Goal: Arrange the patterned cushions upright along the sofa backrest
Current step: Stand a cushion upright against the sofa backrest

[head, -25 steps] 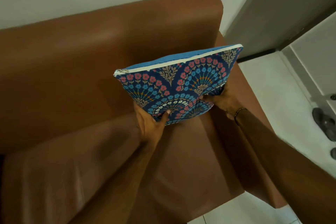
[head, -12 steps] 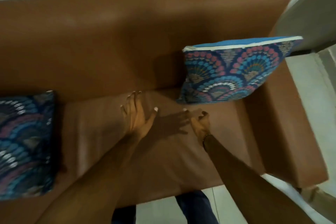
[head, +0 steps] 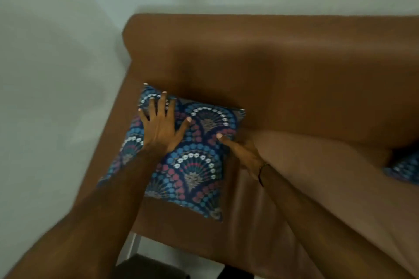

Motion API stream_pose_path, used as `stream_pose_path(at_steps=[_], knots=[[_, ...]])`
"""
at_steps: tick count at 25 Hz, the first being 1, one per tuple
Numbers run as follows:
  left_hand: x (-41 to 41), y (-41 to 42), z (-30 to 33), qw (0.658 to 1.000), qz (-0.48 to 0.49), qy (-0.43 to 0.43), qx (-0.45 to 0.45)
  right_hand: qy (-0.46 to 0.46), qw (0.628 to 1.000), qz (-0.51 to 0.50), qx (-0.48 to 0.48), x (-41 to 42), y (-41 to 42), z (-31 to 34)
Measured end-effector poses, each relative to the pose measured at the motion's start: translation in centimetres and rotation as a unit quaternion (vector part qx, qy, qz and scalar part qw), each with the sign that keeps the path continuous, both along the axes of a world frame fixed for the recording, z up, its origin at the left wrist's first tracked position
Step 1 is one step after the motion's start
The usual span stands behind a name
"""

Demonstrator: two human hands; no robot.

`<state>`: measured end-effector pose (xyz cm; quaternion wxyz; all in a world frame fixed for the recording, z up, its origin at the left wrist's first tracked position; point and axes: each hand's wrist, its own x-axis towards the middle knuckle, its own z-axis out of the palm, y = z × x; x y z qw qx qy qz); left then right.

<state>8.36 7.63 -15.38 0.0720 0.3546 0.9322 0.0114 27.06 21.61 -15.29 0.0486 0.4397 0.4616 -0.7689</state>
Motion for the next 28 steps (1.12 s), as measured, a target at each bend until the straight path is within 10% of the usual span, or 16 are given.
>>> stream_pose_path(at_steps=[7, 15, 28], knots=[[-5.5, -4.3, 0.3, 0.868, 0.306, -0.314, 0.232, -0.057, 0.997, -0.009, -0.049, -1.9, -1.6, -2.0], [7.5, 4.6, 1.1, 0.853, 0.175, -0.311, 0.38, -0.007, 0.98, -0.181, 0.077, 12.1, 7.3, -0.9], [24.1, 17.8, -3.1, 0.857, 0.117, -0.36, 0.349, -0.038, 0.942, -0.253, 0.218, 27.0, 18.3, -5.1]])
